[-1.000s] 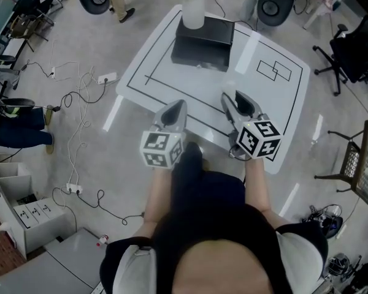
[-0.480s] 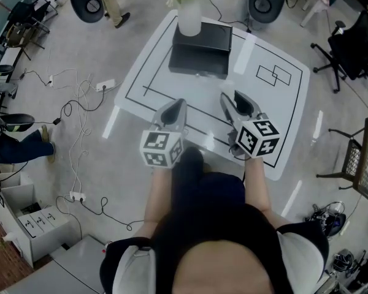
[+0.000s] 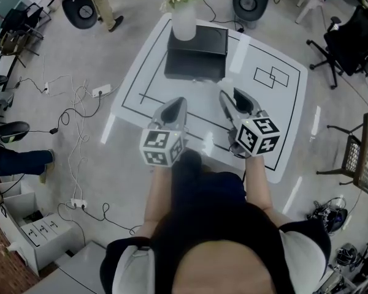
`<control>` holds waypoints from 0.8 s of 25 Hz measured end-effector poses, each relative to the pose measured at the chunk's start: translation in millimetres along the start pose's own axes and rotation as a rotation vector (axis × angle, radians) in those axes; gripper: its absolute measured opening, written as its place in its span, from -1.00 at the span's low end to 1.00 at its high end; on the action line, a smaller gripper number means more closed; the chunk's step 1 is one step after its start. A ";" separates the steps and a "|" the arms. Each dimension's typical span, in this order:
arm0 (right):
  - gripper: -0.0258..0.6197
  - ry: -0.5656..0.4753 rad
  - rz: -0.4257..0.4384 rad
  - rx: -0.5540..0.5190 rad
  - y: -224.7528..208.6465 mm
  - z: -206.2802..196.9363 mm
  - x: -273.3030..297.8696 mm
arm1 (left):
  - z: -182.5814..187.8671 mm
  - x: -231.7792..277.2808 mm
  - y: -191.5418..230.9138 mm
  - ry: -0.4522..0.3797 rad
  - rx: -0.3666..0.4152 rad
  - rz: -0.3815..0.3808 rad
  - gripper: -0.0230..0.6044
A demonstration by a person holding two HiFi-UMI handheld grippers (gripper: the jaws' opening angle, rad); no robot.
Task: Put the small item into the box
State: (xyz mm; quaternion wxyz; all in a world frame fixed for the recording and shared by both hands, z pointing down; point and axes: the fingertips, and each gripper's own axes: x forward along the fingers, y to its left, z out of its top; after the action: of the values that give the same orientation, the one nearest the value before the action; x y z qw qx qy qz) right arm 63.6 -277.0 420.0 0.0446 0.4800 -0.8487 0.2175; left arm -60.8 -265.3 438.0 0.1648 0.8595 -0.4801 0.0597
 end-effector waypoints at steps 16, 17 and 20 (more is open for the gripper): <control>-0.50 0.008 -0.097 0.008 -19.4 3.1 24.9 | 10.0 37.1 21.9 0.015 -0.007 -0.054 -0.90; -0.50 0.010 -0.104 0.011 -20.9 2.5 26.0 | 9.7 39.2 23.3 0.017 -0.009 -0.058 -0.90; -0.50 0.014 -0.121 0.016 -24.5 1.8 30.6 | 8.5 46.3 28.0 0.028 -0.013 -0.066 -0.90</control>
State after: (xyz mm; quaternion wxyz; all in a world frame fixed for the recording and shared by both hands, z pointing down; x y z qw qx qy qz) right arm 67.9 -313.0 435.1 0.0600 0.5290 -0.8161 0.2247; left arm -60.3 -319.1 448.4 0.1789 0.8730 -0.4494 0.0629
